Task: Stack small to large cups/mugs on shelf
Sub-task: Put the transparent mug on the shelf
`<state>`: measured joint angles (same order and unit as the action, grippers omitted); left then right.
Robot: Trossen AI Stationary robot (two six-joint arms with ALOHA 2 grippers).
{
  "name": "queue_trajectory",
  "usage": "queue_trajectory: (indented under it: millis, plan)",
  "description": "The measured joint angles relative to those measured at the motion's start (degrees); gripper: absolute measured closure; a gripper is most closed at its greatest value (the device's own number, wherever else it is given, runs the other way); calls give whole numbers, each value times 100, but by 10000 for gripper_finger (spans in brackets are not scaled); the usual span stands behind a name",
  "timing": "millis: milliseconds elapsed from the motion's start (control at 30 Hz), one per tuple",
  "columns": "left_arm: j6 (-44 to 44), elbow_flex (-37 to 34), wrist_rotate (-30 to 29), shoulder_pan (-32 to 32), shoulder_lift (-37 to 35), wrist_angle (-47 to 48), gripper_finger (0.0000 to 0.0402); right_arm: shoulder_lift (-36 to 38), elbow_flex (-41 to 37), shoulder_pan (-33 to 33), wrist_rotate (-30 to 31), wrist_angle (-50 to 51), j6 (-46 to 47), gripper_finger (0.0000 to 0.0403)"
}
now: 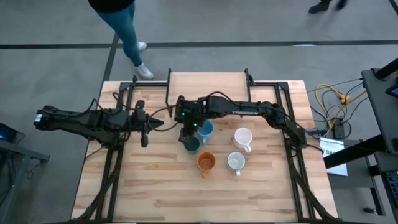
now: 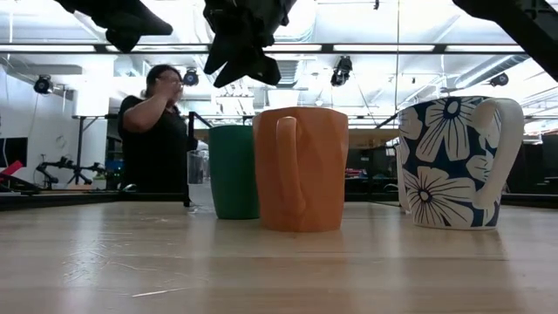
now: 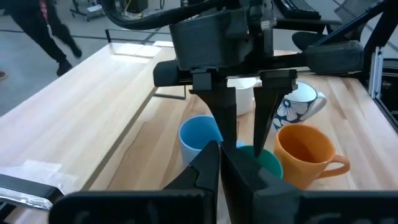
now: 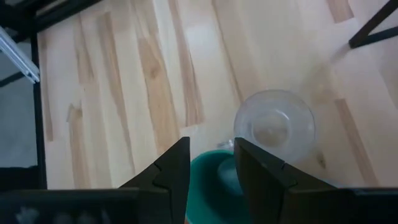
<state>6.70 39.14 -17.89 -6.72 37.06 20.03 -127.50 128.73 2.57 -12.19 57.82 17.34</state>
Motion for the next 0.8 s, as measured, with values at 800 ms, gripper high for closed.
queue_trajectory:
  millis: [800]
  plan:
    - [7, 20, 19, 0, 864, 5, 402, -15, -573, 300, 219, 20, 1164, 284]
